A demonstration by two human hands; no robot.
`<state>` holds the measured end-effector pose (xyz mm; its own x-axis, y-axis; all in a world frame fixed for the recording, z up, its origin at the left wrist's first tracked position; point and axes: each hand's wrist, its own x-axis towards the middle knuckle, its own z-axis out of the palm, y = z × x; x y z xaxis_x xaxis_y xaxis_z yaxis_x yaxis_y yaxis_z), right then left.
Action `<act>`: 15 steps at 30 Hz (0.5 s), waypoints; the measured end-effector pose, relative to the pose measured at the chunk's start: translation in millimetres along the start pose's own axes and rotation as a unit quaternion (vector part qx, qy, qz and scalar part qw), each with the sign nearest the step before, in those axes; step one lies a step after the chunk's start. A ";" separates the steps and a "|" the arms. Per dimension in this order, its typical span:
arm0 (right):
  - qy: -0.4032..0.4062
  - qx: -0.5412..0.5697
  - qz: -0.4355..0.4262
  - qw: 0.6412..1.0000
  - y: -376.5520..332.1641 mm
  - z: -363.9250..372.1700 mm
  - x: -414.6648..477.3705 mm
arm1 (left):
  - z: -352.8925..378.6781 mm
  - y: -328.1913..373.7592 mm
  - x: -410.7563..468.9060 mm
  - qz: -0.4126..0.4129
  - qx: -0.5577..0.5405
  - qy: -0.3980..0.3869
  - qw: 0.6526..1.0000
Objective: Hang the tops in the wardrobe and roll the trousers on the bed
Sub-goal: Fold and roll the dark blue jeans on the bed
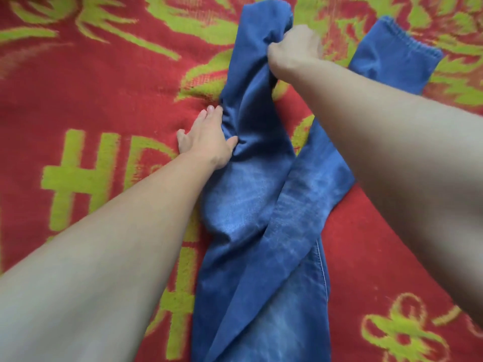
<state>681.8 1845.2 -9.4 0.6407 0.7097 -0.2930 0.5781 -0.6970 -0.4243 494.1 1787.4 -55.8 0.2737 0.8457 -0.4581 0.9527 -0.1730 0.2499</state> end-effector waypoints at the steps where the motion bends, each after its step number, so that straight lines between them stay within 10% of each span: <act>1: 0.001 0.023 0.001 1.000 -0.1 -8.9 -6.5 | -7.6 -0.2 0.6 0.007 -0.022 -0.016 1.000; 5: -0.056 0.435 0.008 0.899 -2.2 -64.8 -26.2 | -54.1 -0.7 1.3 -0.030 -0.325 -0.113 0.938; 8: -0.040 0.576 -0.050 0.815 9.6 -116.9 -50.2 | -83.3 -8.5 -8.2 -0.053 -0.410 -0.030 0.910; 12: 0.004 0.451 -0.184 0.873 65.6 -124.5 -133.6 | -68.1 -22.8 -54.1 -0.067 -0.412 0.075 0.905; 15: -0.136 0.097 -0.212 0.963 144.8 -87.6 -197.7 | -26.9 -39.0 -97.5 -0.032 -0.258 0.042 0.965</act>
<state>683.1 1594.9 62.1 0.1969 0.9453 -0.2602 0.6367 -0.3251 -0.6992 426.7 1725.2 2.0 0.1844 0.8875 -0.4222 0.7683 0.1377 0.6251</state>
